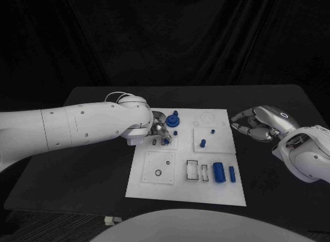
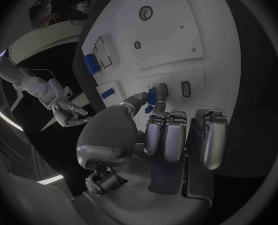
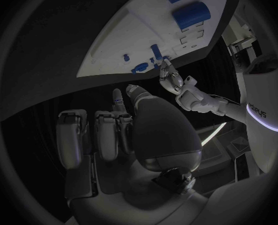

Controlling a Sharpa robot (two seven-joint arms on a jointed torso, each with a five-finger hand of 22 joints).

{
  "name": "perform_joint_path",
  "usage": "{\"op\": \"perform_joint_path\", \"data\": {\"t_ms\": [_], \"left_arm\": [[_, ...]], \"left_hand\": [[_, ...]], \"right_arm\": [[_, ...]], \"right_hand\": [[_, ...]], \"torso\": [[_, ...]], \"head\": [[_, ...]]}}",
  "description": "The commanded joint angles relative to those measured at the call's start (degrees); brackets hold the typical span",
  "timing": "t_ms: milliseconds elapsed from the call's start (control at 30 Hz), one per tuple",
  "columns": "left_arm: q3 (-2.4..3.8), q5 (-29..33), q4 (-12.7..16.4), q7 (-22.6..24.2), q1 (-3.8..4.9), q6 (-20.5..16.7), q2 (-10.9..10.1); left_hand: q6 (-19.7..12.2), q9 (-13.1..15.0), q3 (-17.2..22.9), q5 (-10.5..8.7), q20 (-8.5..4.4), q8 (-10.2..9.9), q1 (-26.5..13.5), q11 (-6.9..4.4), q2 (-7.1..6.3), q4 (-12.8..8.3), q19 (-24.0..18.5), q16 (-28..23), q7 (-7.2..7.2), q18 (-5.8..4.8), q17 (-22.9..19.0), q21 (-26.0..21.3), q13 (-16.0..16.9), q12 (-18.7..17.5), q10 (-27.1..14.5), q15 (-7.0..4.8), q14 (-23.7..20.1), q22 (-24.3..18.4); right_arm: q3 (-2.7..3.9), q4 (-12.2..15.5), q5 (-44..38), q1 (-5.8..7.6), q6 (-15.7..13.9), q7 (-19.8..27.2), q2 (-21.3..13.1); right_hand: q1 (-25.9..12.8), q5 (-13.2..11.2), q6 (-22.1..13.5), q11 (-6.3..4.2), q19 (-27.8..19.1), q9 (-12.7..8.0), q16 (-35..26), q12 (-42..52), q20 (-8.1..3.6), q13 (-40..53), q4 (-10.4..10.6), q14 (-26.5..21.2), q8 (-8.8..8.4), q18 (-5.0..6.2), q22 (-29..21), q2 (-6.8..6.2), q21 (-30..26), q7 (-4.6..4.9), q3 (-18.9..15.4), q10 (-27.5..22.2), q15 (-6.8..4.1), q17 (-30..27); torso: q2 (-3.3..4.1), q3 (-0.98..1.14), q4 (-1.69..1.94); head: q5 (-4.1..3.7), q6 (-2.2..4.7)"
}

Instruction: Assemble the parts on the task board

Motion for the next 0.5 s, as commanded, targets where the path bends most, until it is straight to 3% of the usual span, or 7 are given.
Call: {"op": "perform_joint_path", "data": {"t_ms": [33,500], "left_arm": [[0.04,0.0,0.4,0.6,-0.08,-0.7,-0.4],[0.04,0.0,1.5,-1.4,0.07,0.0,-2.9]], "left_hand": [[0.2,0.0,0.6,0.29,-0.49,-0.1,-0.4,-0.4,-0.06,-0.3,2.4,0.2,-0.21,0.24,15.1,-0.1,15.1,-0.2,6.2,-0.53,6.1,13.2],[0.4,0.3,1.6,0.37,-0.55,-0.1,-1.1,-0.43,-0.4,-0.4,2.4,0.2,-0.23,0.24,15.1,-0.1,15.1,-0.2,6.2,-0.58,6.1,13.2]], "right_arm": [[0.03,-0.1,-0.1,-0.14,0.6,-1.2,0.0],[0.03,-0.5,-0.1,-0.29,1.2,-1.5,0.2]], "right_hand": [[0.7,0.1,0.3,0.5,6.1,0.0,0.2,0.1,0.41,15.1,0.1,6.1,-0.25,-0.91,15.1,0.13,0.1,-0.06,0.3,6.0,0.38,15.1],[0.9,0.5,0.3,0.51,6.1,-0.1,0.2,0.1,0.41,15.1,-0.1,6.1,-0.29,-0.91,15.1,0.14,0.1,-0.05,0.7,6.0,0.38,15.1]], "torso": [[-0.03,0.02,0.01],[0.02,-0.03,0.01]], "head": [[0.05,-0.01],[0.46,-0.01]]}}
